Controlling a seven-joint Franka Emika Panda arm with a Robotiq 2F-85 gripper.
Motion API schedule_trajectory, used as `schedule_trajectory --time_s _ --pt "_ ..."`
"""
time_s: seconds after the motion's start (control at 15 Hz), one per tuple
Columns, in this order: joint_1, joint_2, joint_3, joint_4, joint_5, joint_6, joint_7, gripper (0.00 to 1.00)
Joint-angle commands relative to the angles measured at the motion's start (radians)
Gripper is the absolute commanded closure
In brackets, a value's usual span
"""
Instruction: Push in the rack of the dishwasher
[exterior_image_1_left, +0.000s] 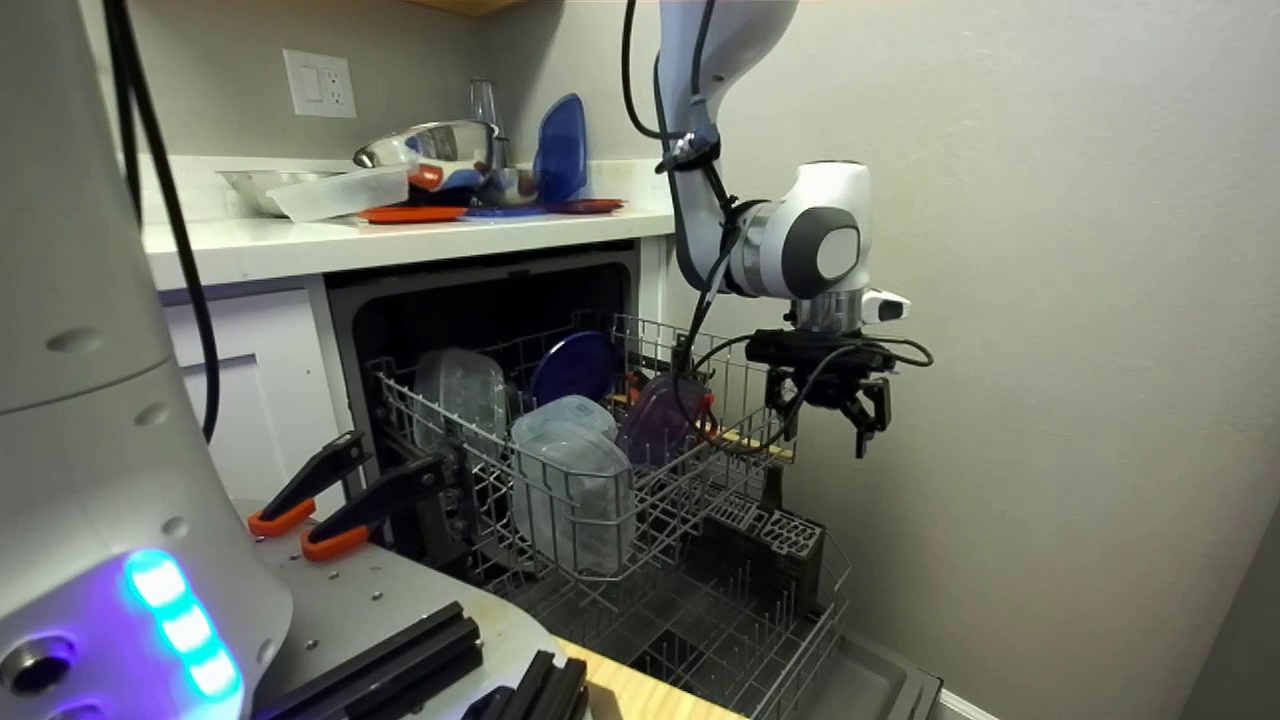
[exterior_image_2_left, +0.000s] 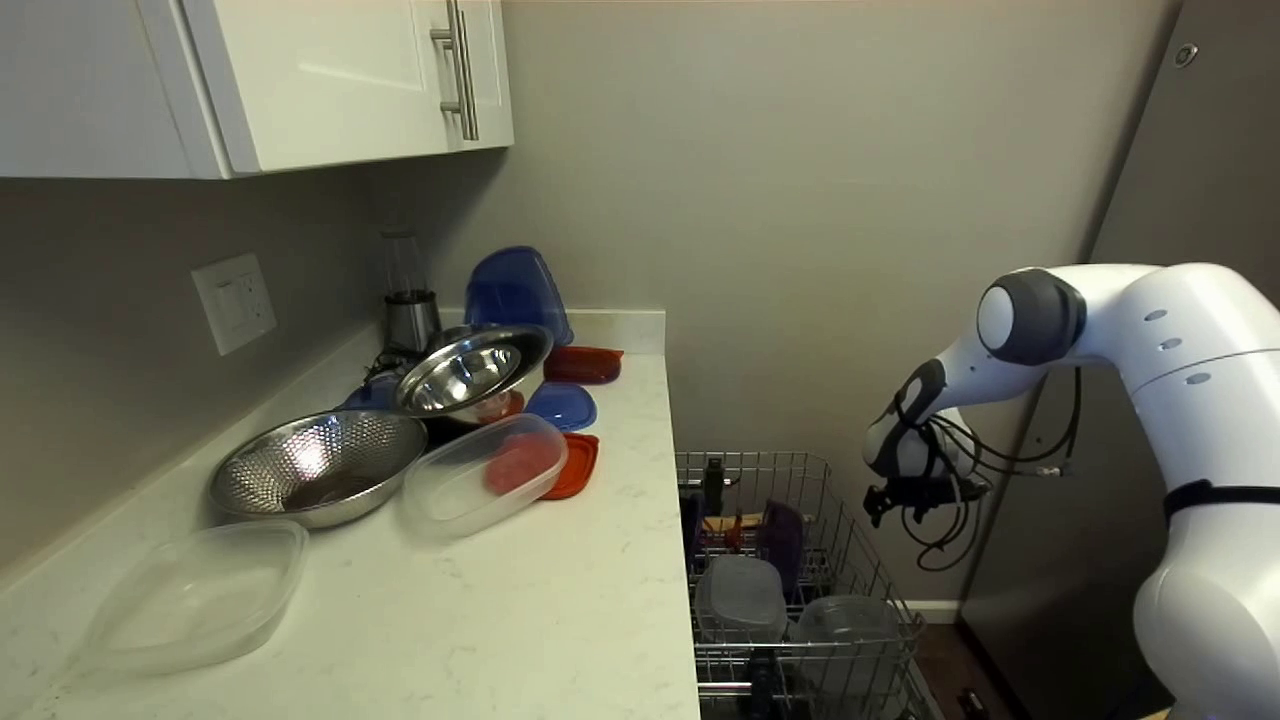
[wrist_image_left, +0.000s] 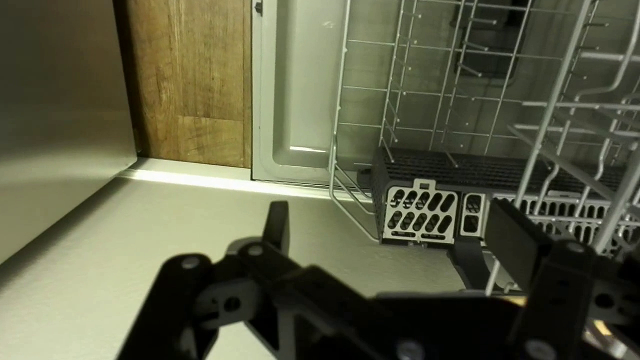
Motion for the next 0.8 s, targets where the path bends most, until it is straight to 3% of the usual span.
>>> schedule_trajectory --time_s 0.0,0.73 --pt "-0.024 0.055 0.040 0.031 0.040 0.066 0.040 0.00" --pt "0.005 0.110 0.067 -0.011 0.036 0.176 0.060 0.00"
